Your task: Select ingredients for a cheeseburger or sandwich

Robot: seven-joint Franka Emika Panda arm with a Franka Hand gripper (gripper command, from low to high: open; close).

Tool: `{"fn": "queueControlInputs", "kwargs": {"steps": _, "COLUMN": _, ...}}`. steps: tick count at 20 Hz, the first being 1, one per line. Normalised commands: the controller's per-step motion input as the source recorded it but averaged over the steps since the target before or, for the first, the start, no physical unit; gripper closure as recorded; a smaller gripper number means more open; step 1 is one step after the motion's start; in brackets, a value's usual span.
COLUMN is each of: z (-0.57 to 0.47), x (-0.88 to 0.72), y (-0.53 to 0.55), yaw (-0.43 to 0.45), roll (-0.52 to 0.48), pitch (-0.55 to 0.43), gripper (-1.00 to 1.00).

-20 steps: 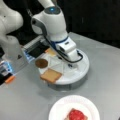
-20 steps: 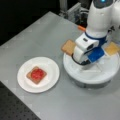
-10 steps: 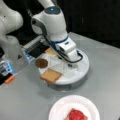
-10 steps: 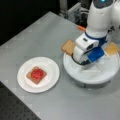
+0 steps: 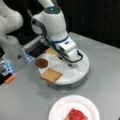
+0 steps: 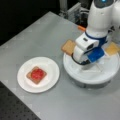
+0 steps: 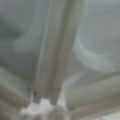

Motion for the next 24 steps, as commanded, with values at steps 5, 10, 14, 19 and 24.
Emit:
{"fn": "queueControlInputs", "kwargs": {"steps": 5, "z": -0.4, "x": 0.38, "y": 0.09, "yaw": -0.057, "roll": 0.017, "pitch": -0.064, "gripper": -1.0}}
{"fn": "queueControlInputs", "kwargs": {"steps": 10, "z": -0.47, "x": 0.4, "y": 0.13, "yaw": -0.116, "roll": 0.044, "pitch": -0.008, "gripper": -1.0}}
{"fn": "queueControlInputs", "kwargs": {"steps": 14, "z": -0.49, "x": 0.44, "y": 0.18, "yaw": -0.083, "roll": 0.025, "pitch": 0.067, "gripper": -1.0}}
{"fn": "queueControlInputs", "kwargs": {"steps": 19, "z": -0.46, "x": 0.44, "y": 0.2, "yaw": -0.018, "roll": 0.023, "pitch": 0.136, "gripper": -1.0}}
{"fn": "queueControlInputs", "kwargs": {"steps": 24, "z": -0.38, "x": 0.44, "y": 0.2, "yaw": -0.017, "roll": 0.023, "pitch": 0.176, "gripper": -1.0}}
